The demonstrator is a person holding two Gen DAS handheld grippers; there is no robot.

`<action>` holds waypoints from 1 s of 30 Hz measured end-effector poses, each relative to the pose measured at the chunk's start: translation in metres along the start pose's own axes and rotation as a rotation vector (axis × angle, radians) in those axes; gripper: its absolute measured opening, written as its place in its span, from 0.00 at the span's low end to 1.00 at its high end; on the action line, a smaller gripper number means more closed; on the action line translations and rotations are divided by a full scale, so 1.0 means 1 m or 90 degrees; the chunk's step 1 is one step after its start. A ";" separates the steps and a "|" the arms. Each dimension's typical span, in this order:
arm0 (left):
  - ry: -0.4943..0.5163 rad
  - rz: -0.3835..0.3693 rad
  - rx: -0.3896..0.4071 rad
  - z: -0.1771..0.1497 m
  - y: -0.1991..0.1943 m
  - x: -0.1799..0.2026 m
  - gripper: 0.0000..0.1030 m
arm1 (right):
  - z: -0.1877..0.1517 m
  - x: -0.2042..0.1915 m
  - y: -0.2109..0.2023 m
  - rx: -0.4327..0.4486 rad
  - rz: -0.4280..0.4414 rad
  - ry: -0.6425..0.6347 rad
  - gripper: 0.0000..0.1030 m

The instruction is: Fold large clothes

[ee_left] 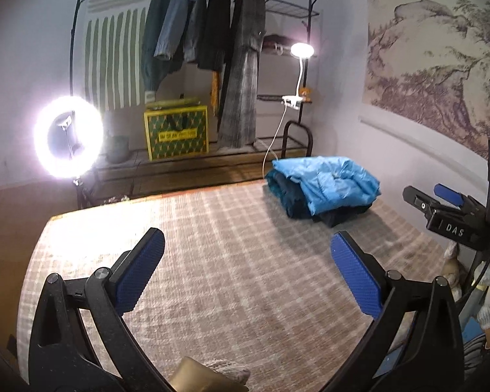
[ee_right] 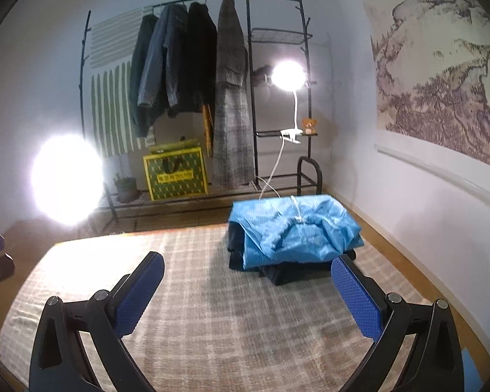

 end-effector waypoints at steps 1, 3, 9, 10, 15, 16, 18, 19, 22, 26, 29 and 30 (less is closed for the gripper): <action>0.000 0.002 -0.005 -0.003 0.005 -0.001 1.00 | -0.007 0.000 0.007 -0.009 0.000 0.003 1.00; 0.003 0.009 -0.008 -0.007 0.011 -0.003 1.00 | -0.015 0.001 0.014 -0.024 -0.003 0.005 1.00; 0.012 0.026 -0.031 -0.018 0.031 -0.008 1.00 | -0.024 0.005 0.030 -0.040 -0.025 -0.004 1.00; 0.008 0.025 -0.038 -0.020 0.034 -0.009 1.00 | -0.026 0.005 0.031 -0.043 -0.022 0.000 1.00; 0.013 0.024 -0.046 -0.023 0.039 -0.005 1.00 | -0.028 0.005 0.037 -0.055 -0.019 0.002 1.00; 0.015 0.024 -0.045 -0.023 0.038 -0.004 1.00 | -0.028 0.004 0.037 -0.057 -0.020 0.000 1.00; 0.018 0.023 -0.044 -0.024 0.037 -0.002 1.00 | -0.029 0.004 0.036 -0.058 -0.020 0.000 1.00; 0.018 0.023 -0.043 -0.024 0.036 -0.002 1.00 | -0.029 0.004 0.036 -0.058 -0.021 0.001 1.00; 0.014 0.019 -0.045 -0.024 0.035 -0.002 1.00 | -0.030 0.004 0.036 -0.059 -0.022 0.004 1.00; 0.012 0.017 -0.044 -0.023 0.033 -0.002 1.00 | -0.030 0.003 0.036 -0.062 -0.021 0.010 1.00; 0.011 0.017 -0.042 -0.021 0.031 -0.002 1.00 | -0.030 0.001 0.036 -0.062 -0.021 0.009 1.00; 0.011 0.017 -0.043 -0.021 0.031 -0.002 1.00 | -0.030 0.001 0.036 -0.062 -0.022 0.008 1.00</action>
Point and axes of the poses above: each gripper's, at about its wrist camera, not at the fingertips, and y roughly the way its jaws point, x to its right, z to its top, the point moved 8 cm from there along y, roughly the way its jaws point, and after that the axes turned 12 degrees about -y, right-handed, at the moved point
